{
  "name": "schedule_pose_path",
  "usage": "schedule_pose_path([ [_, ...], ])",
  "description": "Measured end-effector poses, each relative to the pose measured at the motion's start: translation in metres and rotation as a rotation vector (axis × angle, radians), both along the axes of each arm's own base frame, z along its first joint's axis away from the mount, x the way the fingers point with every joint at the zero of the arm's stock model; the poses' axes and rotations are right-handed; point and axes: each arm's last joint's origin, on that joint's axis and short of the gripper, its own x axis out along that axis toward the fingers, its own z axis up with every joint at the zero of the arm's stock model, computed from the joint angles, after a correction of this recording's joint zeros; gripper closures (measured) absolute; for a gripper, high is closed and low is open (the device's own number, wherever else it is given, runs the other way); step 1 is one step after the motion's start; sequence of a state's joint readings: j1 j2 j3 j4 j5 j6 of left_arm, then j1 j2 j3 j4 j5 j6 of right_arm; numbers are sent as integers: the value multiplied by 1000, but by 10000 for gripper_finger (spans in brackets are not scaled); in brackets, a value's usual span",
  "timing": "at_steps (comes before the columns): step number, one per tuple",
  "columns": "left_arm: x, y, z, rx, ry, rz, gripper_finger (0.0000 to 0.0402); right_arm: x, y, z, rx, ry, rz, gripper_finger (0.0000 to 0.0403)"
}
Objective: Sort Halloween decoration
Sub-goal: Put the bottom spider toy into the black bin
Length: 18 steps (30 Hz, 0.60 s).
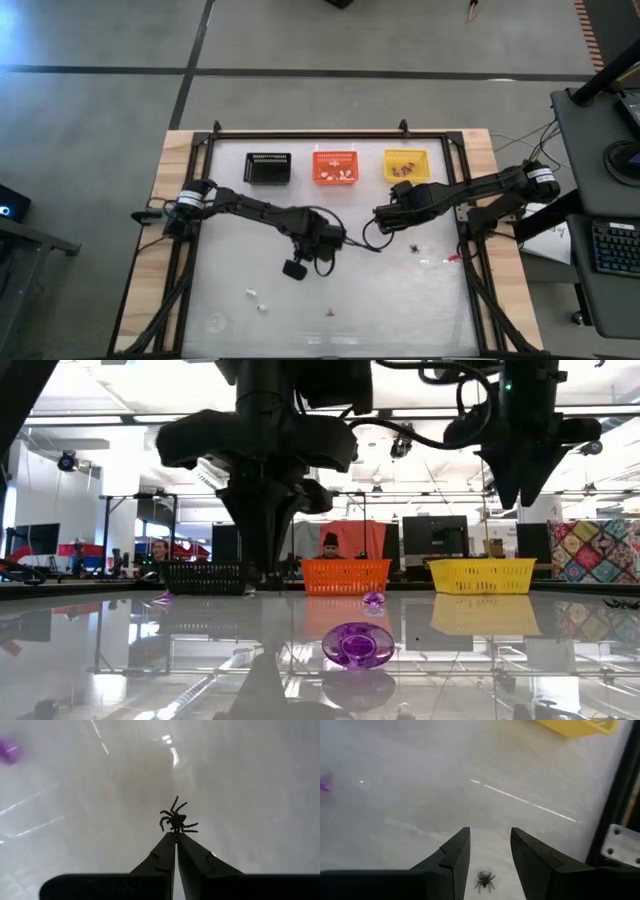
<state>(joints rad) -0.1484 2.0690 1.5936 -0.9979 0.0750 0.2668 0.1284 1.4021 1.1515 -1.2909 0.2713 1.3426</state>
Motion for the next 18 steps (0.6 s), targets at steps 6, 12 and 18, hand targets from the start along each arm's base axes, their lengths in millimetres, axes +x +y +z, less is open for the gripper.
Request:
schedule_pose_path([
  [6,-9,44,21,37,19,41,401,-1,0,0,-3,13,1,268],
  [12,-25,103,48,70,-4,143,401,-4,0,-5,-7,37,4,268],
  [18,-50,165,74,79,-47,304,401,-11,1,-18,18,83,-17,268],
])
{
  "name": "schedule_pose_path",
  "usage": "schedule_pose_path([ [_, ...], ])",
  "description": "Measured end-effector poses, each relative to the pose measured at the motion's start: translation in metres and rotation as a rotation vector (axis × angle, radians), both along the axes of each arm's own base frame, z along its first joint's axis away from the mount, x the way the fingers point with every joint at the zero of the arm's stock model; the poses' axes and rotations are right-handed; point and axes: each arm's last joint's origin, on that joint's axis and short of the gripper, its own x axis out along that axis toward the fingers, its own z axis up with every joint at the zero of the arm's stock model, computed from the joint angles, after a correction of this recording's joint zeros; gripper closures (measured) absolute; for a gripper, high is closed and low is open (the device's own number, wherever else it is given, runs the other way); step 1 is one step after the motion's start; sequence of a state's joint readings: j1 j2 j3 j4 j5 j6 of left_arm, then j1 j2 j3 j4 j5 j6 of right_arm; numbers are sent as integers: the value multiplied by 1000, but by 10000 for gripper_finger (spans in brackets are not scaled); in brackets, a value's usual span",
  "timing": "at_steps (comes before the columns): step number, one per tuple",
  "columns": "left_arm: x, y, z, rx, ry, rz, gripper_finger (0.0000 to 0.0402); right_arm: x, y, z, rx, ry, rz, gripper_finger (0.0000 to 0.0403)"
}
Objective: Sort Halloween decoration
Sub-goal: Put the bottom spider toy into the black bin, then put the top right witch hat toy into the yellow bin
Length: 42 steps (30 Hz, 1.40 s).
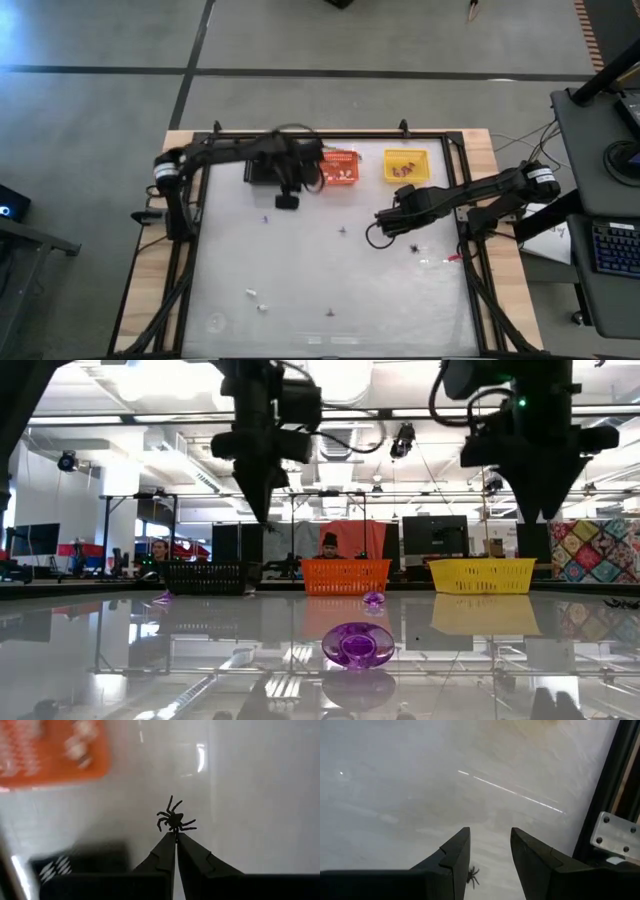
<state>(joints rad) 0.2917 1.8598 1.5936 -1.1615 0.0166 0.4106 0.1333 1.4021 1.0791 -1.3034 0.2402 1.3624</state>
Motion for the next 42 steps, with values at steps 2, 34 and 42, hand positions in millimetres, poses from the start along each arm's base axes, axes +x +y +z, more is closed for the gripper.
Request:
schedule_pose_path([
  [2,-11,19,5,1,2,51,401,-2,0,-4,5,13,-1,268],
  [34,-82,124,-40,-221,75,284,398,10,-3,-7,34,-39,290,268],
  [42,-84,126,-39,-259,53,334,355,31,0,-6,24,-197,525,268],
])
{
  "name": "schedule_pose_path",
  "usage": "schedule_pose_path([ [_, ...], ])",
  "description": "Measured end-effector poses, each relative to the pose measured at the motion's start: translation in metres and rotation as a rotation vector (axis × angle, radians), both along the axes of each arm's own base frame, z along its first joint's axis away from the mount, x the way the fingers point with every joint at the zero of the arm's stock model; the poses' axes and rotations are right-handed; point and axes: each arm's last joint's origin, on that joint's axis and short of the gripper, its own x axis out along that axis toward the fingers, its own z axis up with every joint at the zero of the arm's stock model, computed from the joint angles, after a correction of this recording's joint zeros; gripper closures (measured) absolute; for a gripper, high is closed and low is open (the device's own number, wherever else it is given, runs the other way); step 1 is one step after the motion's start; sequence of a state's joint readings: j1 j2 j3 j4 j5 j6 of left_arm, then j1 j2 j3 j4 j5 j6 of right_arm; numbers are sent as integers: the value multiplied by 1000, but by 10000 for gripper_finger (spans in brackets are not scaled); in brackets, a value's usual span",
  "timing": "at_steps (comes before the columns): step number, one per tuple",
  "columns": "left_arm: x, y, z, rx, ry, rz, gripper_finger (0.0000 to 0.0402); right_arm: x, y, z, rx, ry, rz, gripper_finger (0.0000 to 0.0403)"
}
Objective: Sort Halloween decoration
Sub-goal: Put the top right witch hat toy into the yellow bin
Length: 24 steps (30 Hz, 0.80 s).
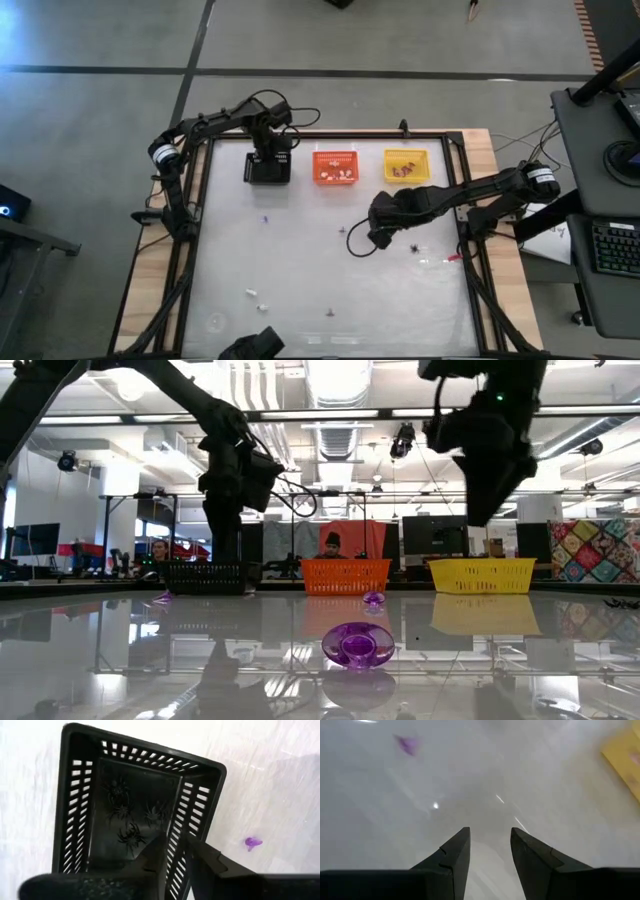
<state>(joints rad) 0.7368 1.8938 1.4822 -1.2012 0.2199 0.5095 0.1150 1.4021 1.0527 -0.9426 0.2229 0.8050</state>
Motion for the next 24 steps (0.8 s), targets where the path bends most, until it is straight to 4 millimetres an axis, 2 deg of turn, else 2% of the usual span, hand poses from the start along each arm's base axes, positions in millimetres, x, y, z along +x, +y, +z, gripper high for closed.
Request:
schedule_pose_path([
  [6,-2,-2,2,-17,20,14,323,13,2,4,5,-121,124,268],
  [11,-8,-8,17,-3,2,20,317,23,5,5,38,-201,226,268],
  [15,-16,-15,38,28,-34,23,317,35,7,-5,71,-239,288,268],
  [24,-43,-40,96,157,-181,46,317,65,9,-39,13,-262,407,268],
])
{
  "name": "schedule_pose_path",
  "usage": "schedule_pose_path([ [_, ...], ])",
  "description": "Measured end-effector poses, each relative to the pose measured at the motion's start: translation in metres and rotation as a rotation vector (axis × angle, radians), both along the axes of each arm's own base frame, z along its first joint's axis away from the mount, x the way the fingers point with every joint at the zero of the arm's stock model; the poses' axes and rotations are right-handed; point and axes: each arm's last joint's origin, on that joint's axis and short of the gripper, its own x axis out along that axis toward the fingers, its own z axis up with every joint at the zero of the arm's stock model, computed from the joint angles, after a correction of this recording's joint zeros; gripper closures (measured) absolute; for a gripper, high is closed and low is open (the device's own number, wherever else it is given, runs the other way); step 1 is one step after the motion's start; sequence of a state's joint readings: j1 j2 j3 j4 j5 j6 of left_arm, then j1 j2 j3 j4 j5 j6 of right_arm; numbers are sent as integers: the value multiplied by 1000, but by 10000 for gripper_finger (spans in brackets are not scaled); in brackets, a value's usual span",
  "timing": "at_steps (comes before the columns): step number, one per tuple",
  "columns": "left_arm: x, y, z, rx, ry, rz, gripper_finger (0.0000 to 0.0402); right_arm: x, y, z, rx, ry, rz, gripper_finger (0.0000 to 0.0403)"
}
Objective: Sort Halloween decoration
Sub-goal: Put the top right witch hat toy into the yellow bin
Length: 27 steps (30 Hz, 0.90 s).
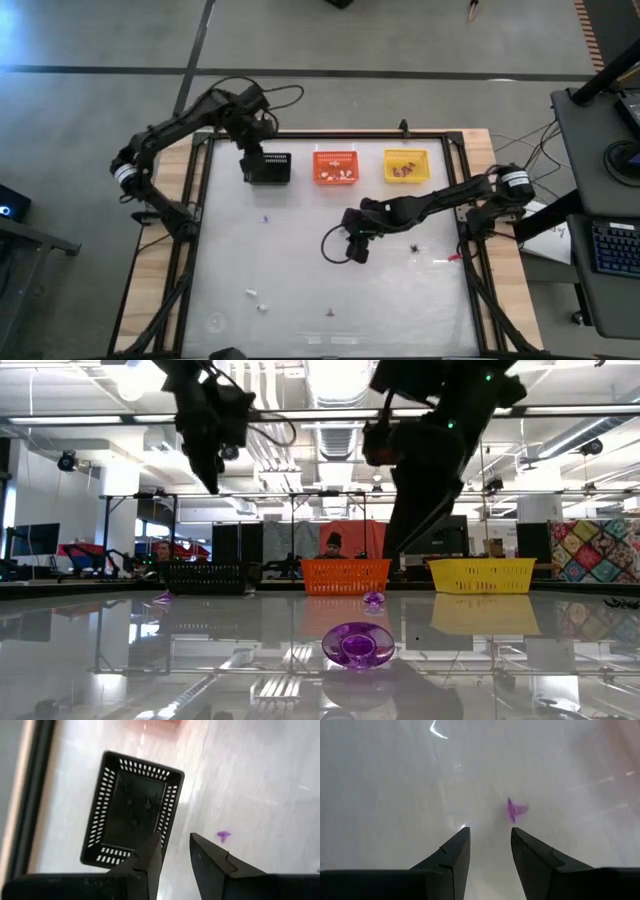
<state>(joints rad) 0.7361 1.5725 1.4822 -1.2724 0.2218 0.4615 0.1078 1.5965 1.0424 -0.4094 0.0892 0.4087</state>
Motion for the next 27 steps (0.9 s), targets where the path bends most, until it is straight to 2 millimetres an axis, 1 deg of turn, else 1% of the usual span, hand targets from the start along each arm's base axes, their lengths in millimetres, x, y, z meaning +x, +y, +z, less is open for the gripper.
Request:
schedule_pose_path([
  [5,-13,-12,21,53,-63,13,317,7,-4,-13,-59,9,-7,268],
  [9,-19,-17,30,79,-93,17,317,12,-9,-21,-94,16,31,268],
  [12,-20,-18,33,91,-105,18,317,15,-15,-28,-103,21,50,268],
  [18,-20,-18,29,83,-96,19,317,19,-28,-39,-78,43,27,268],
  [22,-20,-17,18,58,-67,19,317,19,-35,-45,-52,61,17,269],
  [25,-20,-18,10,39,-46,19,317,19,-37,-46,4,64,26,274],
  [27,-21,-19,4,25,-29,17,317,19,-37,-46,1,63,21,280],
])
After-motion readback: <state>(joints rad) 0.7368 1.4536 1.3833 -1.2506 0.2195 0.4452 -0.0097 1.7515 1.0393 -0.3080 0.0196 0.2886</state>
